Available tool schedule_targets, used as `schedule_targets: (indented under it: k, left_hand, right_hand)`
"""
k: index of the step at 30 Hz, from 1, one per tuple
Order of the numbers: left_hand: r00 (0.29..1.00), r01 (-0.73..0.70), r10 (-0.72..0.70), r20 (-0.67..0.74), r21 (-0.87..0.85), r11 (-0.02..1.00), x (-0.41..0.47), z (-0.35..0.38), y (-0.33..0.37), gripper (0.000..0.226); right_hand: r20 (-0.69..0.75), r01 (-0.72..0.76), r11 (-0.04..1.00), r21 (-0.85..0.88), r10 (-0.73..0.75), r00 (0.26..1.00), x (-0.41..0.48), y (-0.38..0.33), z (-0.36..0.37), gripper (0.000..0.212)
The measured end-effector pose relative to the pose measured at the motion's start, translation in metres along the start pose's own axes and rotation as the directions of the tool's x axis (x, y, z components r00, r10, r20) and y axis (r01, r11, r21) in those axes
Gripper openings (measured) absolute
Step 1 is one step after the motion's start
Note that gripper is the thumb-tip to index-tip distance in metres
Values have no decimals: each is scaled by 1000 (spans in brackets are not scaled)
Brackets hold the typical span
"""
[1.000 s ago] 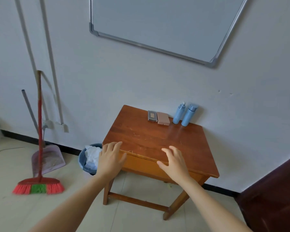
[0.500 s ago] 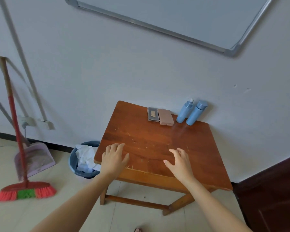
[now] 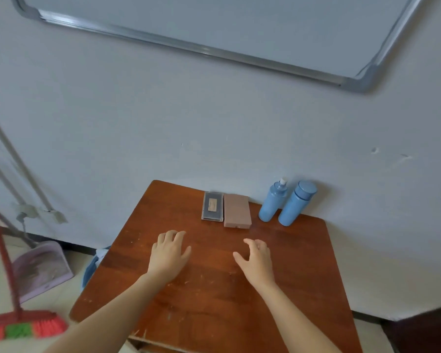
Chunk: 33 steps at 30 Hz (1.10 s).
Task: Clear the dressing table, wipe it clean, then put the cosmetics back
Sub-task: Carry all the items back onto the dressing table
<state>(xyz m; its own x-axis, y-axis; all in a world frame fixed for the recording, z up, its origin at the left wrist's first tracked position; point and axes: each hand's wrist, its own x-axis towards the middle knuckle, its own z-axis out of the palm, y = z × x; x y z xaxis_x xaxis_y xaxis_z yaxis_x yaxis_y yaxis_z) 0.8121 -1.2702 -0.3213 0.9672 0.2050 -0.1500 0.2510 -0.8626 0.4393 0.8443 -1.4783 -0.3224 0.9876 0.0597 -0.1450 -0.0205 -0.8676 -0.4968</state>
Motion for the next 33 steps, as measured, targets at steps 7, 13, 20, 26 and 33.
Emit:
schedule_targets:
  k: [7,13,20,26,33]
  left_hand:
    - [992,80,-86,91,61,995,16,20,9,49]
    - [995,59,-66,79,96,994,40,19,10,49]
    - [998,7,-11,66,67,998,64,24,25,49]
    - [998,5,-12,61,107,994,67,28,22,51]
    - [998,53,-55,16,101,993,76,34,52,55]
  right_hand:
    - [-24,-4,999,-36,3,1000,51,3,9,55]
    - [-23,-50,997,-51,49,999,75,-12,17,68]
    - [-36,-90,994,-63,88,995,97,-20,24,72]
    - [-74,-130,989,-75,125,989,105,-27,28,65]
    - [-125,-181,983,-18,178,976,85,-15,22,69]
